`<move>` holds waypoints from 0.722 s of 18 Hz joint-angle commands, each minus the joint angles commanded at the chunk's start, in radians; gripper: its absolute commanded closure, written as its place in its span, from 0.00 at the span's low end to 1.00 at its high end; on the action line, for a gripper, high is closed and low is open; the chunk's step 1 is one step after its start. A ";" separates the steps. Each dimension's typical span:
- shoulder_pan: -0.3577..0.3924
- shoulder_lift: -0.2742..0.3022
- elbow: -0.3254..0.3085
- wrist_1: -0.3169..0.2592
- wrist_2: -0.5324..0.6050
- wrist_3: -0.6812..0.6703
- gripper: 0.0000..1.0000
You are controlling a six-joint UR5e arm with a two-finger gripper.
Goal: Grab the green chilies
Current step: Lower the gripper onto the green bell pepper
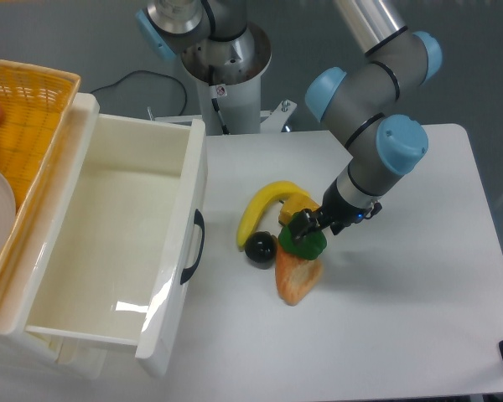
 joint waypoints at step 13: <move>-0.005 -0.023 -0.002 0.006 0.002 -0.015 0.01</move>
